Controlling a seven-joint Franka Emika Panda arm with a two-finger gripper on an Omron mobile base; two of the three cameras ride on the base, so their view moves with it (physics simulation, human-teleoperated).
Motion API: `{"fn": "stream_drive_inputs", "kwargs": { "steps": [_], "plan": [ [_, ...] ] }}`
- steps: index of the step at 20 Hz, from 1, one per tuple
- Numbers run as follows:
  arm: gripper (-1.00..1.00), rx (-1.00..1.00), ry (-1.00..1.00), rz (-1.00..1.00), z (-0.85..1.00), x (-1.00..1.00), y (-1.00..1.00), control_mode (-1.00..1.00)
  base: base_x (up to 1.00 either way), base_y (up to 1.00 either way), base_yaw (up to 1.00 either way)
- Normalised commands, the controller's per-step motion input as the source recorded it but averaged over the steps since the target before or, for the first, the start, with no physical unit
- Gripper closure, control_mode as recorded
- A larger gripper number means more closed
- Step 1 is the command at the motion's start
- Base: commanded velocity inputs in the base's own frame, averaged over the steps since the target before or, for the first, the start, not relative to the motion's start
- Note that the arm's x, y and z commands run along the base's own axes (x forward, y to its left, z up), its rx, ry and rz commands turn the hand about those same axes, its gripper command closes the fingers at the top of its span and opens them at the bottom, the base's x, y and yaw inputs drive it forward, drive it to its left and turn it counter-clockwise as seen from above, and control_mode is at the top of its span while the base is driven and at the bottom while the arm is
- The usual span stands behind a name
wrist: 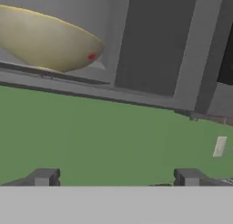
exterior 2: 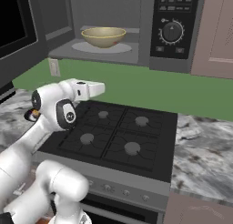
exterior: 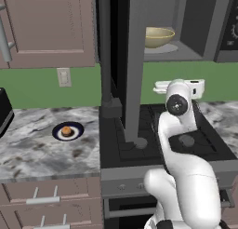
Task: Remove the tangerine from the bowl and place it on the small plate. Then place the bowl with only the shrimp in the microwave, close the door, and press the start button to microwave the shrimp.
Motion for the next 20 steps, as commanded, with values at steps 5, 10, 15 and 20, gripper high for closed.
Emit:
{"fn": "stream_drive_inputs", "kwargs": {
  "steps": [5, 10, 15, 20],
  "plan": [
    [-1.0, -0.34, 0.0, -0.23, 0.0, 0.0, 0.1, -1.0, 0.0, 0.0, 0.0],
    [-1.0, -0.26, -0.07, -0.16, -0.05, -0.2, 0.06, -1.0, 0.0, 0.0, 0.0],
    [-1.0, -0.14, -0.16, -0.06, -0.01, -0.59, 0.14, -1.0, 0.0, 0.0, 0.0],
    [-1.0, -0.15, -0.03, -0.15, 0.13, -0.53, 0.42, -1.0, 0.0, 0.0, 0.0]
  ]
}}
